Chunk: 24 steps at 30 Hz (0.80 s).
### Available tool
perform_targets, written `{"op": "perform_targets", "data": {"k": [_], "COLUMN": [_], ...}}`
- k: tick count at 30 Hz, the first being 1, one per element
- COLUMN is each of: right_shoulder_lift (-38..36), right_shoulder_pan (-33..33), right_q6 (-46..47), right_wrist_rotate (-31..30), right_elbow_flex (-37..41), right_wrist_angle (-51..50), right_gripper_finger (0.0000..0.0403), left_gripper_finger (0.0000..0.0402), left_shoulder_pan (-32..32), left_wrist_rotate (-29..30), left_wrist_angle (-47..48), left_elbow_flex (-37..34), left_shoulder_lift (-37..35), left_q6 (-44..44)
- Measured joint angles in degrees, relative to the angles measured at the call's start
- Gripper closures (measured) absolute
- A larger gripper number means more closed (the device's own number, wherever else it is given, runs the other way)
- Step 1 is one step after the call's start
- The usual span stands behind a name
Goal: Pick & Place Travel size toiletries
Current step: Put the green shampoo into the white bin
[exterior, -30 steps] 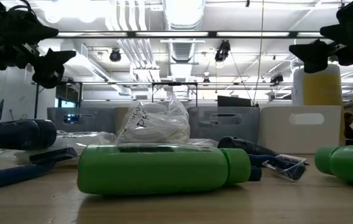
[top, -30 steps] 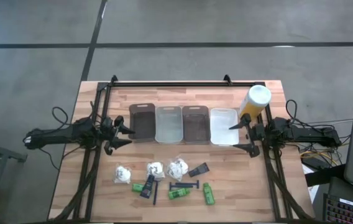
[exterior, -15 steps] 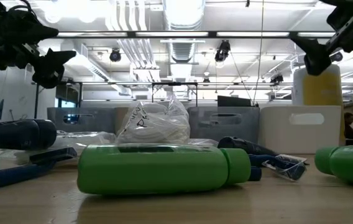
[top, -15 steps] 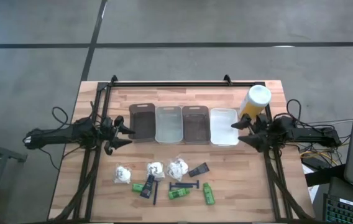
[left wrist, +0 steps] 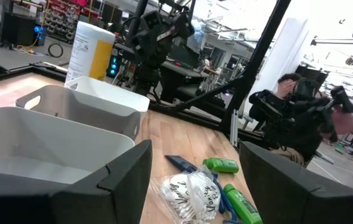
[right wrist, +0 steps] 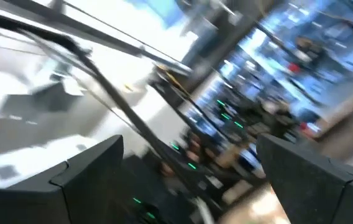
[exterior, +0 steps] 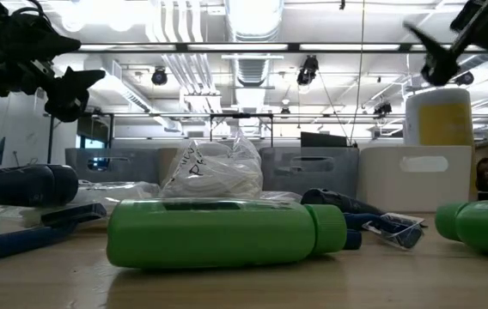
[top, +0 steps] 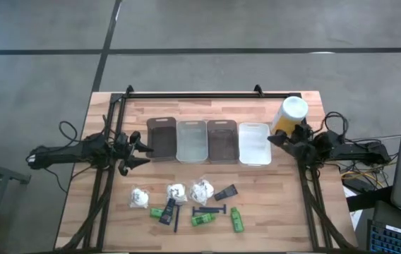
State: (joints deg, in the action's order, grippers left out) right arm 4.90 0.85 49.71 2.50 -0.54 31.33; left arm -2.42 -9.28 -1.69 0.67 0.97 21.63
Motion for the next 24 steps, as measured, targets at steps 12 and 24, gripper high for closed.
{"op": "perform_targets", "data": {"k": [12,24], "right_shoulder_lift": [22.69,45.45], "right_shoulder_pan": [13.57,20.76], "right_q6": [4.14,9.26], "right_wrist_rotate": [-3.48,-2.73], "right_elbow_flex": [-1.89,-17.23], "right_wrist_angle": [18.19,18.54], "right_gripper_finger": [0.0039,0.0039], "left_gripper_finger": [0.0154,0.0154], "left_shoulder_pan": [0.0,0.0], "left_wrist_rotate": [1.46,1.77], "left_wrist_angle": [-0.61,-0.63], "left_elbow_flex": [-0.02,-0.02], "left_shoulder_lift": [-0.01,0.0], "left_q6": [-0.82,-3.21]}}
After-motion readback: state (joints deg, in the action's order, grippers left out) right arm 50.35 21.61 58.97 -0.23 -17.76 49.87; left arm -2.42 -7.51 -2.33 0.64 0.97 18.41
